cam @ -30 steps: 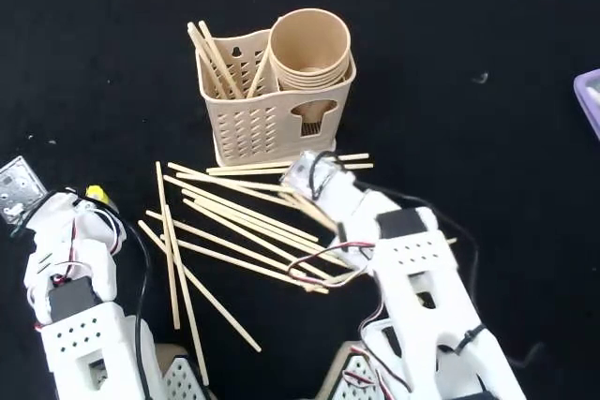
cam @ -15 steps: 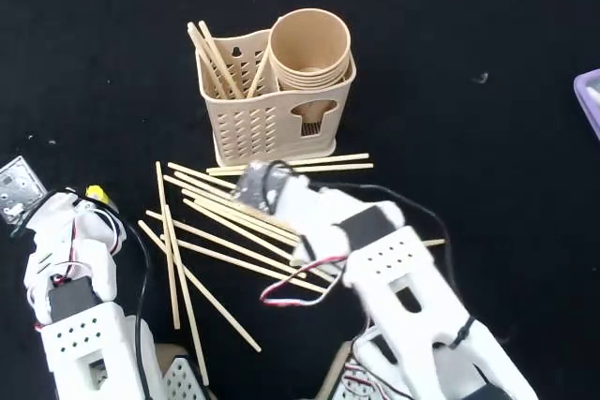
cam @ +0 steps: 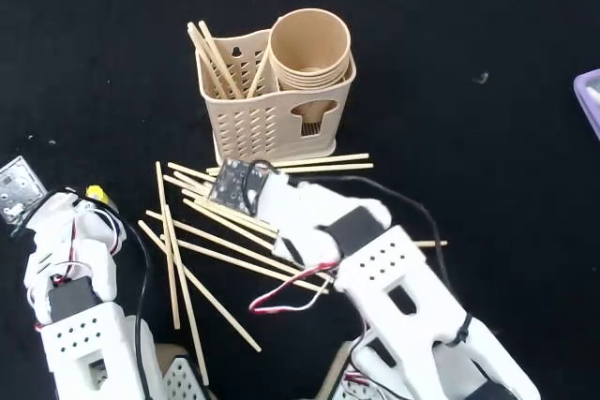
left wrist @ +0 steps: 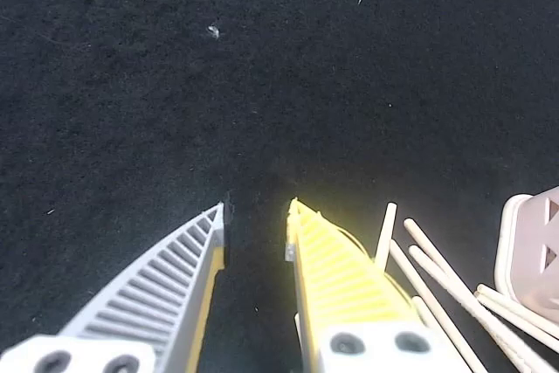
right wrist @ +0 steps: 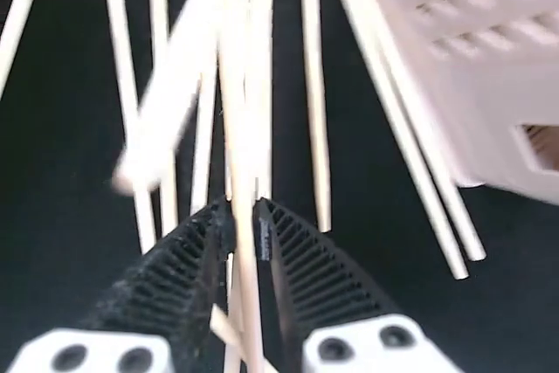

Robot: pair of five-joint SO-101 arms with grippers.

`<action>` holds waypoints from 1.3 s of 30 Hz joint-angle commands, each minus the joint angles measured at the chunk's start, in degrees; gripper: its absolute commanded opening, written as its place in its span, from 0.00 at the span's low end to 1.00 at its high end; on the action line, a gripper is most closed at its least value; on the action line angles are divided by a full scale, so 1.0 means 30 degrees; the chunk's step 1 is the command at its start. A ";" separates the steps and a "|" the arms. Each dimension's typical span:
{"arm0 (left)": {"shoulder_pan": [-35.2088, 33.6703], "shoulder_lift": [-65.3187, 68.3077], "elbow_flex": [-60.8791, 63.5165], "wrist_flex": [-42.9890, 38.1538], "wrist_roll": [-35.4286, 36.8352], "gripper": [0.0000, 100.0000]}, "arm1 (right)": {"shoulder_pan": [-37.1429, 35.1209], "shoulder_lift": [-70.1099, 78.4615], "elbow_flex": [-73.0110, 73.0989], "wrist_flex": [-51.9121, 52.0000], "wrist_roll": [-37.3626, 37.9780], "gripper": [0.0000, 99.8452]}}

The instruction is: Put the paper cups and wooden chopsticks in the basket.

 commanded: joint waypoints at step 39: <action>-0.0249 -0.0293 -0.0249 0.0088 -0.0029 0.13 | -0.1172 -0.0454 -1.0799 0.1143 -0.1465 0.01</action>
